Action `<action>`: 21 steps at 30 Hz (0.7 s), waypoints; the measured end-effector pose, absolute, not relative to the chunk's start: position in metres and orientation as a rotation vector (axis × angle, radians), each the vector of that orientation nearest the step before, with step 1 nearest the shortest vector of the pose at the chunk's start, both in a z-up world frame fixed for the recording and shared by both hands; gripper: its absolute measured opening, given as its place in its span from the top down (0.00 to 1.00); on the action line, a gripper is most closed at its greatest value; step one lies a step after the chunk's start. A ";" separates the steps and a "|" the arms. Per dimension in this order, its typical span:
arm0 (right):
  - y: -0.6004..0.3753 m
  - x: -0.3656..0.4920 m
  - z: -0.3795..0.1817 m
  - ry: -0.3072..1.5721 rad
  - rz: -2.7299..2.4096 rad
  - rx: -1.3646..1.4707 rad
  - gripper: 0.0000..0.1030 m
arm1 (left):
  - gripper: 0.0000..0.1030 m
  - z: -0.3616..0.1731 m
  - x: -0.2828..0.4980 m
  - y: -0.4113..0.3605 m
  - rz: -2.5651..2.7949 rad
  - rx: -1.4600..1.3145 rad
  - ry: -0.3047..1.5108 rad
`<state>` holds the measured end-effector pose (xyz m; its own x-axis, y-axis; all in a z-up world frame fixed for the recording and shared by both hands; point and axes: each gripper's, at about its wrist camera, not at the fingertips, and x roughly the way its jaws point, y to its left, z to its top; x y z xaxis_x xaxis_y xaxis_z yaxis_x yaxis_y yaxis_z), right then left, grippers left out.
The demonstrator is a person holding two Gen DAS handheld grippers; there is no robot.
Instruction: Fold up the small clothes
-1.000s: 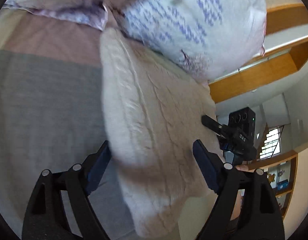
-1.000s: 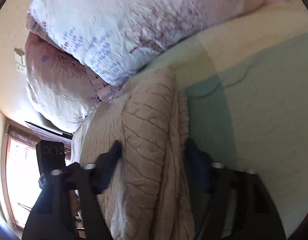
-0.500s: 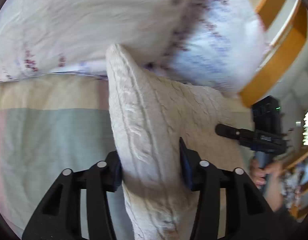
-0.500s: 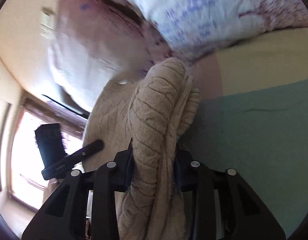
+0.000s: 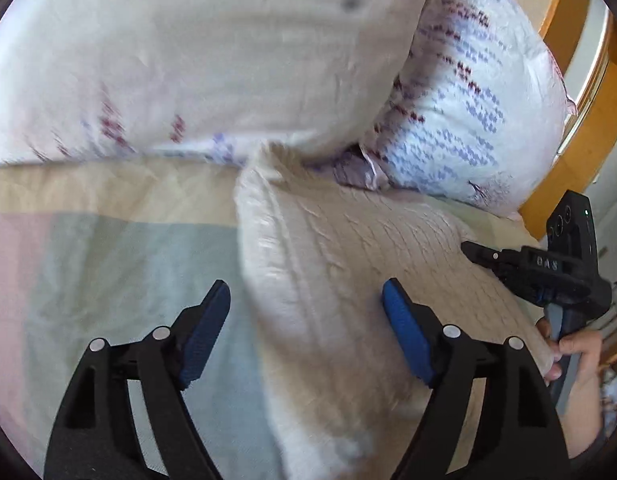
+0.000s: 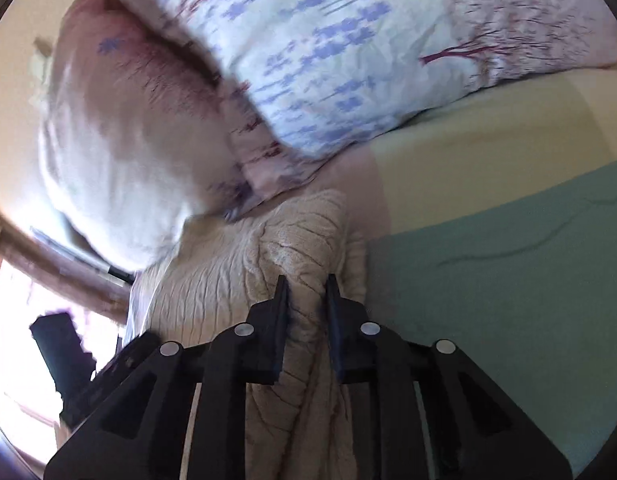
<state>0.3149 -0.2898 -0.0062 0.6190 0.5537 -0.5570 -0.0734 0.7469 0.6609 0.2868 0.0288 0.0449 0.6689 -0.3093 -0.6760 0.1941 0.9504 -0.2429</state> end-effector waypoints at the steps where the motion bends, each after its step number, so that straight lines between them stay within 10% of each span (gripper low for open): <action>1: -0.294 0.316 -0.004 0.828 0.341 0.642 0.91 | 0.24 0.051 0.278 0.030 -0.254 -0.121 0.762; 7: -0.290 0.283 0.017 0.772 0.280 0.529 0.72 | 0.02 0.058 0.212 0.046 -0.211 -0.080 0.761; 9: -0.295 0.249 0.024 0.698 0.261 0.483 0.43 | 0.02 0.052 0.192 0.045 -0.162 -0.051 0.774; 16: -0.276 0.155 -0.006 0.707 0.178 0.385 0.41 | 0.02 0.018 0.162 0.024 -0.186 0.031 0.852; 21: -0.228 0.136 -0.023 0.745 0.139 0.191 0.11 | 0.02 0.001 0.163 0.010 -0.146 0.103 0.892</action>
<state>0.1359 -0.2278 -0.0231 0.7270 0.1924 -0.6591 -0.0574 0.9736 0.2208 0.1625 0.0100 0.0013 0.6190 -0.0835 -0.7809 0.1696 0.9851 0.0291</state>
